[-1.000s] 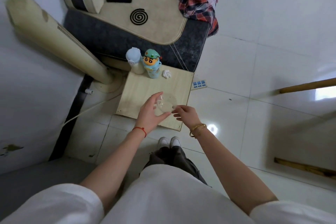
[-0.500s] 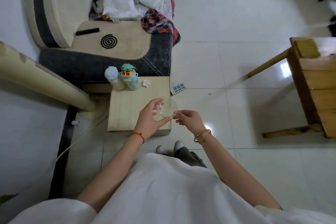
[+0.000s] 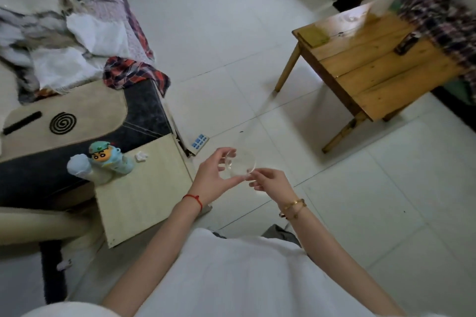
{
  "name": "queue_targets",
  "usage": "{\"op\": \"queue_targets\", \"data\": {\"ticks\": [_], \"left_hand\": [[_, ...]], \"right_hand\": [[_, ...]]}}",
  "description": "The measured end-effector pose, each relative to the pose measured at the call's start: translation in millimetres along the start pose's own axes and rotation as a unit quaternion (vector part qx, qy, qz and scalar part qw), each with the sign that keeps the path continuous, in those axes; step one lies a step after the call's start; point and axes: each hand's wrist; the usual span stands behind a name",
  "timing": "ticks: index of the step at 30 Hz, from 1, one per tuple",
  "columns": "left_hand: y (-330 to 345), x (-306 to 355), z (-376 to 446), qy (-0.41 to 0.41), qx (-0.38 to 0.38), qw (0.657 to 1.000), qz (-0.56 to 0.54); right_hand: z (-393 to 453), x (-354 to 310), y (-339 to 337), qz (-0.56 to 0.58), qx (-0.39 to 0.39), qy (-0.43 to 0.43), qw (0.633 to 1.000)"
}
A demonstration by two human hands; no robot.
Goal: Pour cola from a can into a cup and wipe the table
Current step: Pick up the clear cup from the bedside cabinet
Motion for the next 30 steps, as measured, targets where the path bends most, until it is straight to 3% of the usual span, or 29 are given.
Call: {"op": "queue_targets", "data": {"ticks": [17, 30], "left_hand": [[274.5, 181.6, 68.9, 0.114, -0.195, 0.974, 0.002], [422.3, 271.8, 153.8, 0.155, -0.293, 0.943, 0.037]], "right_hand": [[-73.2, 43.0, -310.8, 0.124, 0.187, -0.006, 0.974], [-52.5, 57.6, -461.5, 0.215, 0.290, 0.003, 0.933]]}}
Point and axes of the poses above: each hand's wrist, its own z-axis towards the middle knuckle, its own y-axis out of the palm, x = y × z
